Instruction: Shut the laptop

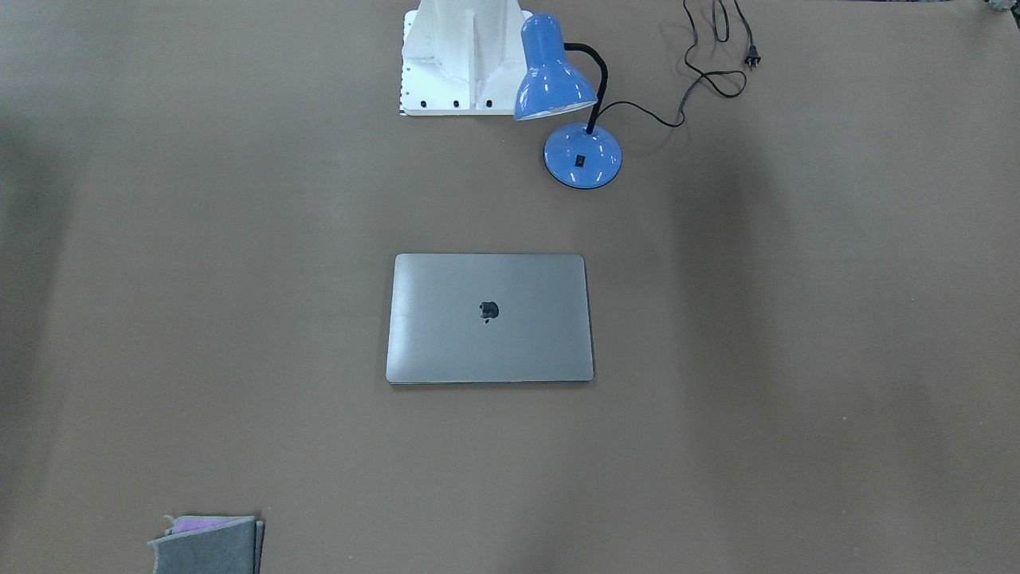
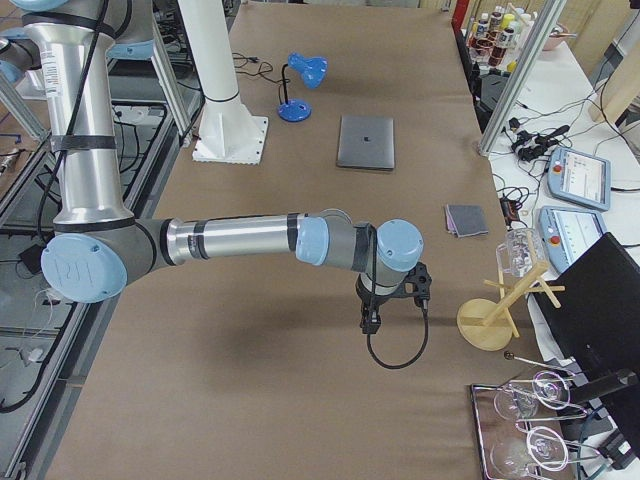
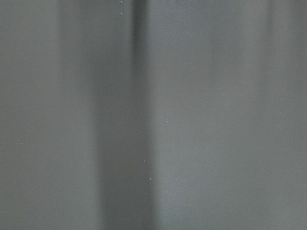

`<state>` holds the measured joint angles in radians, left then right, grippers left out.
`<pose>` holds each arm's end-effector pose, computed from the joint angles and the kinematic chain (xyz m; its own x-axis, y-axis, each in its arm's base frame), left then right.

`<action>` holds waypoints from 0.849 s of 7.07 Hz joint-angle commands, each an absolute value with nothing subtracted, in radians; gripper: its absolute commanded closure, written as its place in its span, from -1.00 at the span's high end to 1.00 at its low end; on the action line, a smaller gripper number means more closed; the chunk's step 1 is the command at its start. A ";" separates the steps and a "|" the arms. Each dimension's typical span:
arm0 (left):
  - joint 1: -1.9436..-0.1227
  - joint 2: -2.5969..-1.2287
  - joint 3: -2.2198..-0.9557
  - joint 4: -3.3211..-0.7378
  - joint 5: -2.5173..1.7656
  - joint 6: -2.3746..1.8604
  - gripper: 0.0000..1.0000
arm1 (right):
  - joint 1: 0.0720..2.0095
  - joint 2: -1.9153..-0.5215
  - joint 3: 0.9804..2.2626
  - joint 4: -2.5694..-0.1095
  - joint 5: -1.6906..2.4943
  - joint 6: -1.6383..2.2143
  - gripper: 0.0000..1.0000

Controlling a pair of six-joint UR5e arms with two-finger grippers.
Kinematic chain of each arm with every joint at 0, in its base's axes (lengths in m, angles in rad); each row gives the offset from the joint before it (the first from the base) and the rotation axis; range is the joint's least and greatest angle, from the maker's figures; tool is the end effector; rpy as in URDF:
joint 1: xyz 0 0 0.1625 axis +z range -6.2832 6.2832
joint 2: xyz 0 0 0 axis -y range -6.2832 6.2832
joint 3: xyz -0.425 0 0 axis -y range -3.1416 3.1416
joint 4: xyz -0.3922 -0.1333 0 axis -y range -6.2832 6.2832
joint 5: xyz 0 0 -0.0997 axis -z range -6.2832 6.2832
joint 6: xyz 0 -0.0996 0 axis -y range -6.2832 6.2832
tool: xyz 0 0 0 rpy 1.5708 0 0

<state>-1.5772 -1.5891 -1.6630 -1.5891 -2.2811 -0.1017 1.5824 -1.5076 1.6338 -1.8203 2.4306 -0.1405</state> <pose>-0.0716 -0.5057 0.6063 0.7541 -0.0222 -0.6564 0.0833 0.9946 0.0621 0.0637 -0.5062 0.6141 0.6467 -0.0392 0.7618 0.0798 0.9967 -0.0165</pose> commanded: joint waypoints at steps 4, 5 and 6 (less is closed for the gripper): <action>-1.577 -1.586 -1.641 -1.589 -2.284 -0.101 0.97 | 1.582 -1.499 1.625 -1.821 2.430 -0.133 1.00; -1.577 -1.588 -1.641 -1.586 -2.284 -0.103 0.97 | 1.582 -1.496 1.621 -1.821 2.430 -0.133 1.00; -1.577 -1.588 -1.641 -1.586 -2.277 -0.101 0.97 | 1.582 -1.497 1.621 -1.819 2.430 -0.135 1.00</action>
